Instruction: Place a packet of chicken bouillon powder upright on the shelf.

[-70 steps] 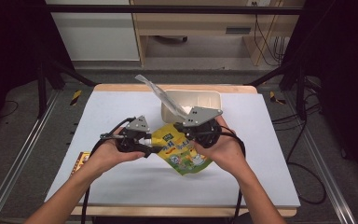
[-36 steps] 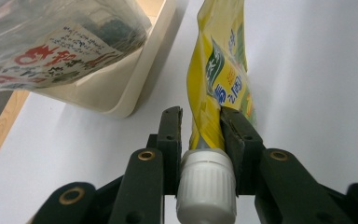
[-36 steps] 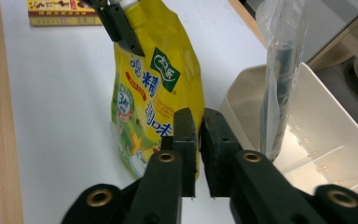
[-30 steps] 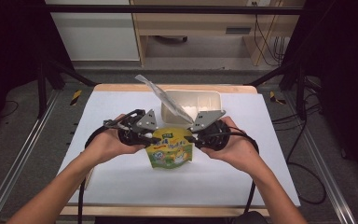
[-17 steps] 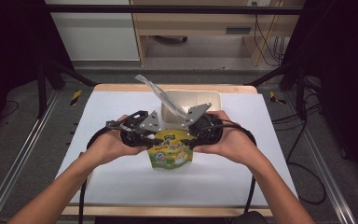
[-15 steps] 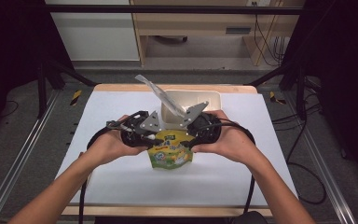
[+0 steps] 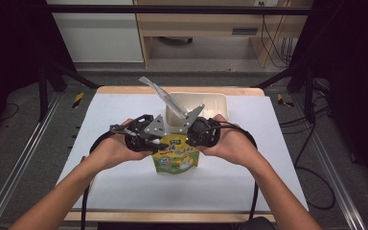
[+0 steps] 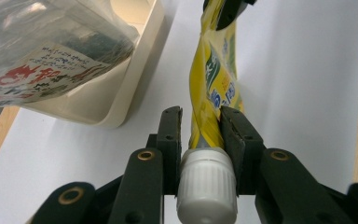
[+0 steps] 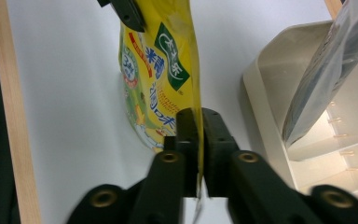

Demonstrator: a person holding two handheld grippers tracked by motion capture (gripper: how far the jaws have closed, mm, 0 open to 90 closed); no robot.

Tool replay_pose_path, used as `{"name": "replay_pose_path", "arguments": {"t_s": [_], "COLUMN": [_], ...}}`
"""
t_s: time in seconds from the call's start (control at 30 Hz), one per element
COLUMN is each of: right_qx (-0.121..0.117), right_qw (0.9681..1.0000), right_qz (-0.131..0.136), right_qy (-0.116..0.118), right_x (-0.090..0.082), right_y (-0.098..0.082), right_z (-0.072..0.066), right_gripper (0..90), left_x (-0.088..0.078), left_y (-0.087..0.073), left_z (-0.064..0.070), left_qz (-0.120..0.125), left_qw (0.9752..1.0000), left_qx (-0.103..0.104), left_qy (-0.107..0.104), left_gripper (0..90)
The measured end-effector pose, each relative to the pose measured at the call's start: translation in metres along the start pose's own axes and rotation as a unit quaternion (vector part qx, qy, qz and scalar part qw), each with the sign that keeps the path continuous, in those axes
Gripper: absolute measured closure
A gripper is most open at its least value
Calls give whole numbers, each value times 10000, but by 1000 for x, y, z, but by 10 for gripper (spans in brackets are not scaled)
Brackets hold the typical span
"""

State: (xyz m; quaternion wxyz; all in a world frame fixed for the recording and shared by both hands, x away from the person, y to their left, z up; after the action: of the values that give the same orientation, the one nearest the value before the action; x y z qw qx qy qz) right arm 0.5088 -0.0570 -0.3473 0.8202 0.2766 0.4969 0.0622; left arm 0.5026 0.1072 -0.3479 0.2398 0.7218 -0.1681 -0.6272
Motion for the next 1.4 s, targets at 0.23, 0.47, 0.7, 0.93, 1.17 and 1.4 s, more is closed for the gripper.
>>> {"name": "replay_pose_path", "arguments": {"t_s": [0.23, 0.47, 0.7, 0.93, 1.17, 1.4], "right_qx": [193, 462, 723, 1027, 1450, 1834], "right_qw": [9997, 9986, 9966, 9929, 9863, 9784], "right_qz": [-88, -252, -327, -452, -560, -637], "right_qy": [133, -36, -211, -404, -546, -708], "right_x": [-6, -22, -40, -56, -70, -88], "right_y": [-3, -14, -30, -47, -62, -70], "right_z": [3, 12, 25, 39, 52, 67], "right_gripper": [900, 900, 900, 900, 900, 900], "left_x": [-12, -15, -1, 20, 42, 51], "left_y": [-8, -35, -62, -79, -98, -121], "left_z": [-1, -2, -2, -2, 0, 3], "left_qz": [544, 901, 820, 939, 1001, 1007], "left_qw": [9978, 9903, 9836, 9748, 9697, 9647], "left_qx": [-320, -893, -1278, -1690, -1905, -2060], "left_qy": [215, 575, 974, 1110, 1152, 1298], "left_gripper": [312, 135, 100, 69, 61, 60]}}
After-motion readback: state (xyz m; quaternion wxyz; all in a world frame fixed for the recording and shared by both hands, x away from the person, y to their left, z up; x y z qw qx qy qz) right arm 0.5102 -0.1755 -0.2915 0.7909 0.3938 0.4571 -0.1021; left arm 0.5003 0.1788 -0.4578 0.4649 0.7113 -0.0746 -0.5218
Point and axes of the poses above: each handheld gripper's, and its own axes: x roughly forward along the jaws, y roughly out of its top, z roughly to its right, the point moved 4 cm from there along x, roughly forward along the jaws, and after that the axes turned 11 degrees about -y, right-handed, at the moved point
